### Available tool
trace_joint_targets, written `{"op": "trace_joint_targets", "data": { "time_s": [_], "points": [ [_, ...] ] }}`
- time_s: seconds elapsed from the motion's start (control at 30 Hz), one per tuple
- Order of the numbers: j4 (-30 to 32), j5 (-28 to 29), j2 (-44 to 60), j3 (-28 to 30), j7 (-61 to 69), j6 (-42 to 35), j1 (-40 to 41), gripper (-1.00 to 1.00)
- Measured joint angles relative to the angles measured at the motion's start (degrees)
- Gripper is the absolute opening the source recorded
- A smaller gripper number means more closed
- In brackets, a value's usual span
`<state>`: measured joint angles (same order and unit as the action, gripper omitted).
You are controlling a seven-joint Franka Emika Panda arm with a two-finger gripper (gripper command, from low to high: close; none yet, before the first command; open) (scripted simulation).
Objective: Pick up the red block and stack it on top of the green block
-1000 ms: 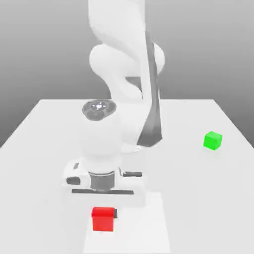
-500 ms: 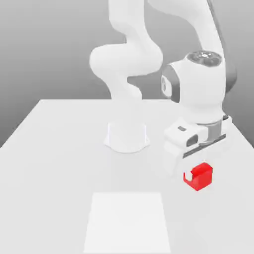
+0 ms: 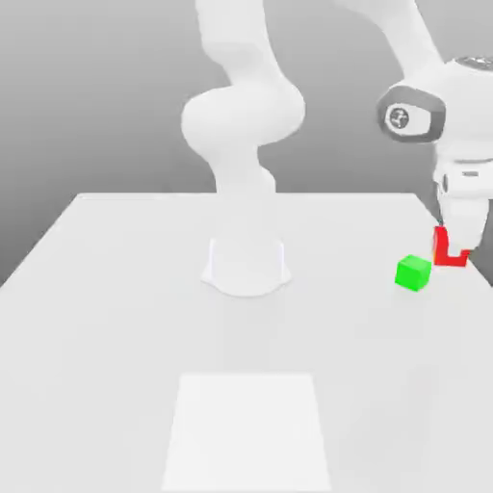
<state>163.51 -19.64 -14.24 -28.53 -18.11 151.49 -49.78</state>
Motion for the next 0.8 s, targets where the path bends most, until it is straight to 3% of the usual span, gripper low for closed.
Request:
{"op": "trace_joint_targets", "data": {
  "time_s": [0.17, 0.43, 0.6, 0.73, 0.77, 0.8],
  "points": [
    [2.2, 0.7, -1.1, -6.0, 0.9, 0.4, -6.9, -1.0],
    [1.9, 7.9, 4.3, -9.5, -4.0, 5.4, -2.8, -1.0],
    [1.9, 15.5, 10.0, -10.7, -9.3, 10.6, 0.2, -1.0],
    [2.2, 25.3, 15.4, -8.9, -16.1, 15.1, 1.2, -1.0],
    [2.2, 27.8, 16.6, -7.9, -17.8, 16.0, 0.8, 1.0],
    [2.2, 27.8, 16.6, -7.9, -17.8, 16.0, 0.8, 1.0]
  ]
}}
